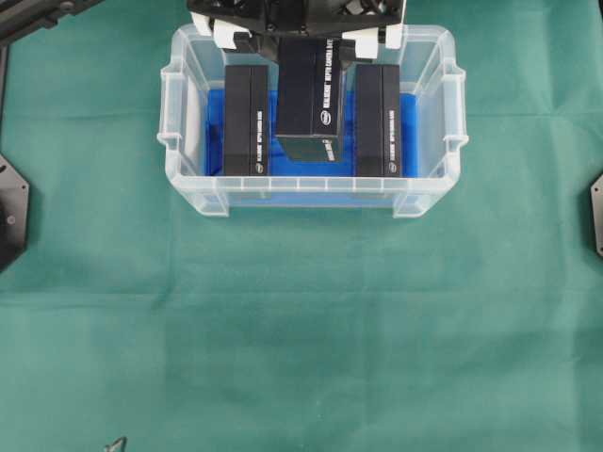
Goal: Take the box out of the case with the left arm.
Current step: 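Lift the middle black box straight up out of the case, then carry the box forward out of the case onto the table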
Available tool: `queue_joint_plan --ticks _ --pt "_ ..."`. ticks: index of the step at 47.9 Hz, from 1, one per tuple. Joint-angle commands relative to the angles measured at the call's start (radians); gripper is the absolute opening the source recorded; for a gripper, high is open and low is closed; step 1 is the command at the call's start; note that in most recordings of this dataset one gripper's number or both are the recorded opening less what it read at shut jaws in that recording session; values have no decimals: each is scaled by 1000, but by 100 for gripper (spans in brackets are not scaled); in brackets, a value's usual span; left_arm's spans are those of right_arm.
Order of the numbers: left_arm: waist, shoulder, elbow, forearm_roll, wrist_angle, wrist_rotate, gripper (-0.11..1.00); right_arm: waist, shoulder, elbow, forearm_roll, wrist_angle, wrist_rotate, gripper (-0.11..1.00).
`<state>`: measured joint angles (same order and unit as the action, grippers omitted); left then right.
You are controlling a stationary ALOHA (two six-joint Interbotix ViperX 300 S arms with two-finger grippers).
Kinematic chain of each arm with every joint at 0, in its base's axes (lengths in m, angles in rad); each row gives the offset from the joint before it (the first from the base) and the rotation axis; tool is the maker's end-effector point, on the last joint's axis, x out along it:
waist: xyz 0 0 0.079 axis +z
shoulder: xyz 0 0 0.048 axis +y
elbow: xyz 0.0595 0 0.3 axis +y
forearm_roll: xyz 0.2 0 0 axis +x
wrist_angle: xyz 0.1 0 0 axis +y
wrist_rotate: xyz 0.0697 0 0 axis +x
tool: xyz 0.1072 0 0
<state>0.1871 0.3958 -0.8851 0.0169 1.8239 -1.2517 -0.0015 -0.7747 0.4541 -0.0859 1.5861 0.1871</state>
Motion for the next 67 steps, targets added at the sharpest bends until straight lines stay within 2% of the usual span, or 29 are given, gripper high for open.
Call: queue_joint_plan --ticks 1,15,25,50,67 --pt "-2 -31 -12 2 -5 2 62 0 3 -20 -2 0 2 0" --pt "-12 -31 -12 2 -2 2 62 -2 3 -20 -2 0 2 0" --pt "-71 -29 -12 3 2 -26 62 -2 3 -20 -2 0 0 0" --pt "-324 -21 -3 15 -2 -310 62 -2 3 -20 0 2 -2 0" --pt "-465 -21 -11 17 -3 -494 62 -2 3 -20 2 0 2 0"
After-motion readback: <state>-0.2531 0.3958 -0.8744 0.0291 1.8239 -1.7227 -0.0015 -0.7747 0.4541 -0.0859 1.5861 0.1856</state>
